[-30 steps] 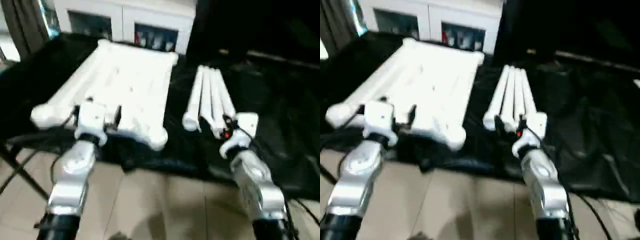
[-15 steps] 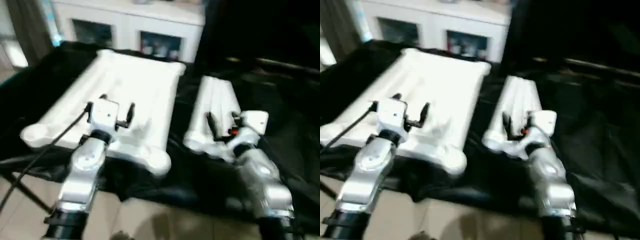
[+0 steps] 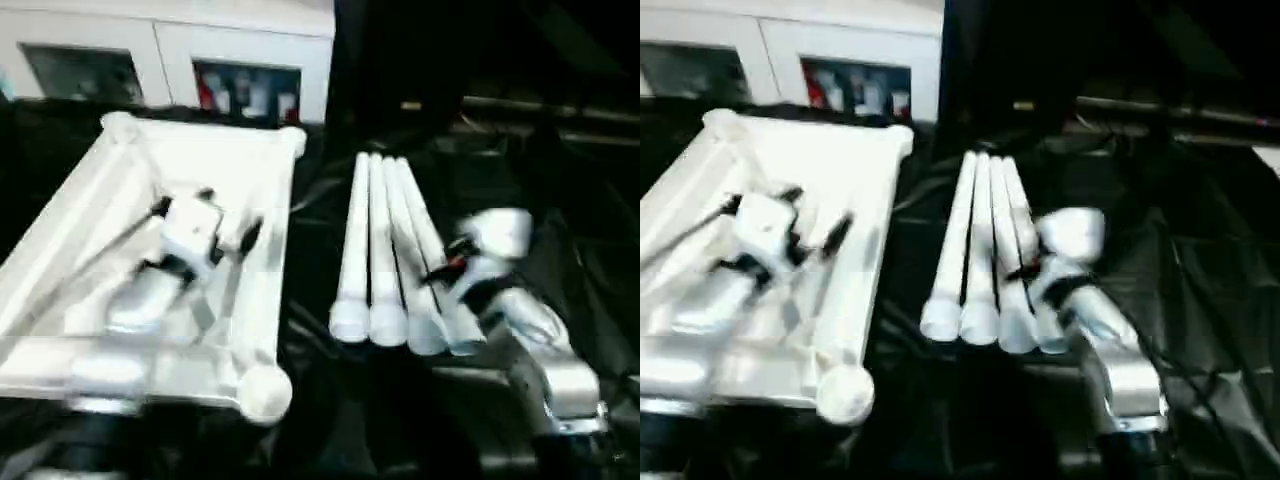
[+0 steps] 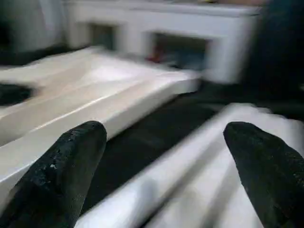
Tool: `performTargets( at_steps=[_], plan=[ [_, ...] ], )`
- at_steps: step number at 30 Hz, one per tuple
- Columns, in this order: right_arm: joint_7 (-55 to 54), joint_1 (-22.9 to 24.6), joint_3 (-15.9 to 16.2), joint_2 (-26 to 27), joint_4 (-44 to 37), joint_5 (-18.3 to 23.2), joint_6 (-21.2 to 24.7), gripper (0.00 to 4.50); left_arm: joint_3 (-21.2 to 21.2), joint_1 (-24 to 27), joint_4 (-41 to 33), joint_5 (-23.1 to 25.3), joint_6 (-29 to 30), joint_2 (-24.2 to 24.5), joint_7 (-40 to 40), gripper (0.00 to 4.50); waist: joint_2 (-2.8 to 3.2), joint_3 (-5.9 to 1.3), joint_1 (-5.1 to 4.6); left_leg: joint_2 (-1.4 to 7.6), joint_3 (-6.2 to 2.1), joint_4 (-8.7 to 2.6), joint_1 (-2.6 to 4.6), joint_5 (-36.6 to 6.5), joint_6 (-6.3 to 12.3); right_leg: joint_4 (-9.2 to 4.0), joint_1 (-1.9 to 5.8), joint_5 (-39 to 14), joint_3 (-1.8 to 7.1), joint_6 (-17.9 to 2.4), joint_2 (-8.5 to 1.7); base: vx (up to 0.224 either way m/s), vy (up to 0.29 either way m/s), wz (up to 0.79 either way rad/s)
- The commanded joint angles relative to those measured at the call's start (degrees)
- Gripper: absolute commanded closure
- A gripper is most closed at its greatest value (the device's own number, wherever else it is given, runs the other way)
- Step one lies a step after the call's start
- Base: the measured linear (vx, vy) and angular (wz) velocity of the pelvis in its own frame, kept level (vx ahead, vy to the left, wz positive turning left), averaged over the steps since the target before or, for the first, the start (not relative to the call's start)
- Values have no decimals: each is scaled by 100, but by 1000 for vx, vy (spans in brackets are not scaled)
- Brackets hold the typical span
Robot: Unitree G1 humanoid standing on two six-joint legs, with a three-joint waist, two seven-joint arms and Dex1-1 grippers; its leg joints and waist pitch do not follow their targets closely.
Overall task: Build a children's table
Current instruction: Move to table, then move table base
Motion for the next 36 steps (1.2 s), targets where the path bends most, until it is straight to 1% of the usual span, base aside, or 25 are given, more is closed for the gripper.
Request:
performTargets(
  at_steps=[1, 2, 3, 4, 5, 6, 7, 8, 9, 10, 11, 12, 14, 15, 16, 19, 21, 24, 25, 26, 28, 31, 32, 35, 36],
  plan=[
    [880, -222, 72, -431, -152, 288, 296, 1, -143, -88, -465, -499, 432, 598, -1340, 5, 83, -310, 77, 471, -70, -409, 203, -344, 866, -416, 333, 1265, 408, -610, -883, 0, 0, 0],
    [880, -222, 72, -431, -152, 288, 296, 1, -143, -88, -465, -499, 432, 598, -1340, 5, 100, -238, 94, 445, 25, -463, 243, -990, 502, -533, 302, 232, 403, -868, -835, 0, 0, 0],
    [974, -259, 79, -481, -146, 314, 321, 1, -165, -111, -492, -551, 487, 695, -1498, 5, 102, -202, 88, 456, 55, -493, 265, -1246, 352, -568, 284, -239, 400, -927, -811, -51, 50, 2],
    [1050, -289, 86, -521, -142, 335, 340, 1, -182, -129, -513, -593, 531, 773, -1625, 5, 114, -158, 109, 474, 98, -535, 378, -1869, 83, -655, 231, -1295, 398, -938, -808, -59, 55, -1],
    [1189, -346, 98, -600, -130, 365, 382, 1, -224, -181, -501, -643, 497, 919, -1871, 5, 133, -143, 107, 481, 107, -563, 392, -2072, -23, -673, 225, -1636, 410, -905, -813, -59, 55, -1],
    [1438, -415, 158, -769, -130, 370, 434, 1, -343, -312, -418, -637, 556, 1184, -2275, 5, 168, -111, 117, 487, 115, -604, 449, -2507, -225, -750, 186, -2258, 420, -769, -830, -67, 47, -3],
    [1695, -464, 223, -955, -154, 395, 523, 1, -464, -454, -288, -604, 546, 1436, -2640, 5, 153, -74, 122, 475, 115, -611, 510, -2816, -309, -808, 136, -2627, 428, -672, -831, 0, 0, 0],
    [1695, -464, 223, -955, -154, 395, 523, 1, -464, -454, -288, -604, 546, 1436, -2640, 5, 143, -69, 138, 452, 113, -578, 564, -3038, -360, -879, 110, -2995, 444, -559, -872, -79, 37, 0],
    [2157, -521, 354, -1305, -210, 435, 646, 1, -649, -681, -43, -547, 591, 1854, -3281, 5, 91, -61, 169, 440, 106, -597, 555, -2985, -387, -926, 168, -3377, 455, -385, -951, -61, 35, -5],
    [2157, -521, 354, -1305, -210, 435, 646, 1, -649, -681, -43, -547, 591, 1854, -3281, 5, 108, -77, 205, 460, 110, -622, 514, -2798, -353, -909, 202, -3333, 470, -327, -974, -73, 58, -13],
    [2280, -532, 395, -1411, -229, 454, 684, 1, -692, -729, 19, -545, 619, 1971, -3477, 5, 110, -93, 200, 477, 99, -660, 474, -2649, -350, -876, 238, -3080, 441, -370, -967, 0, 0, 0],
    [2280, -532, 395, -1411, -229, 454, 684, 0, -692, -729, 19, -545, 619, 1971, -3477, 21, 110, -93, 200, 477, 99, -660, 474, -2649, -350, -876, 238, -3080, 441, -370, -967, -12, 45, -18],
    [2543, -511, 567, -1653, -249, 355, 714, 0, -920, -601, -121, -414, 655, 2452, -4032, 38, 124, -174, 203, 518, 94, -724, 398, -2186, -286, -699, 300, -1783, 415, -617, -904, 14, 43, -19],
    [2619, -498, 658, -1721, -239, 281, 705, 0, -1016, -523, -230, -361, 697, 2638, -4206, 38, 123, -168, 181, 512, 109, -732, 385, -2146, -264, -677, 298, -1625, 412, -665, -887, 22, 39, -21],
    [2631, -496, 673, -1732, -237, 269, 703, 0, -1032, -510, -248, -352, 704, 2669, -4234, 44, 104, -181, 175, 497, 140, -717, 397, -2076, -240, -659, 288, -1466, 411, -732, -891, 0, 0, 0],
    [2681, -439, 892, -1746, -356, 122, 773, 0, -1258, -428, -453, -120, 926, 3026, -4468, 74, 88, -174, 178, 490, 206, -667, 464, -2044, -205, -695, 216, -1578, 452, -840, -935, 0, 0, 0],
    [2665, -410, 923, -1734, -426, 114, 809, 0, -1299, -424, -496, -80, 980, 3071, -4490, 84, 66, -177, 195, 495, 234, -643, 464, -1844, -150, -703, 228, -1496, 467, -895, -943, 0, 0, 0],
    [2647, -366, 974, -1733, -507, 130, 831, 0, -1407, -460, -578, -124, 1183, 3139, -4562, 105, 85, -203, 220, 482, 255, -621, 444, -1475, -57, -659, 253, -1041, 459, -960, -922, 0, 0, 0],
    [2655, -347, 990, -1728, -519, 127, 829, 0, -1456, -478, -605, -143, 1310, 3179, -4649, 120, 146, -229, 235, 479, 253, -606, 435, -1265, -22, -608, 270, -661, 447, -1008, -901, 0, 0, 0],
    [2655, -317, 1010, -1716, -520, 109, 810, 0, -1477, -433, -686, -189, 1433, 3238, -4726, 127, 160, -239, 231, 481, 258, -605, 441, -1223, -23, -602, 268, -514, 444, -1027, -888, 0, 0, 0],
    [2557, -280, 1066, -1668, -514, 20, 777, 0, -1538, -323, -815, -96, 1632, 3365, -4740, 136, 138, -248, 228, 477, 267, -598, 439, -1097, 0, -555, 277, -63, 431, -1139, -861, 0, 0, 0],
    [2436, -275, 1089, -1575, -566, -27, 764, 0, -1572, -207, -946, 44, 1805, 3476, -4690, 168, 143, -245, 234, 467, 275, -586, 425, -1044, 43, -558, 284, -16, 430, -1160, -865, 0, 0, 0],
    [2348, -291, 1083, -1489, -576, -21, 771, 0, -1564, -150, -983, 136, 1873, 3466, -4559, 167, 141, -238, 238, 470, 279, -585, 432, -1136, 34, -580, 282, -185, 437, -1159, -876, 0, 0, 0],
    [2299, -317, 1097, -1421, -576, -2, 803, 0, -1599, -120, -983, 265, 1947, 3471, -4430, 209, 143, -206, 240, 486, 271, -609, 463, -1461, -66, -623, 254, -723, 441, -1097, -874, 0, 0, 0],
    [2326, -314, 1110, -1418, -592, 28, 829, 0, -1596, -111, -969, 321, 1946, 3455, -4349, 209, 143, -206, 240, 486, 271, -609, 463, -1461, -66, -623, 254, -723, 441, -1097, -874, 0, 0, 0]
  ],
)
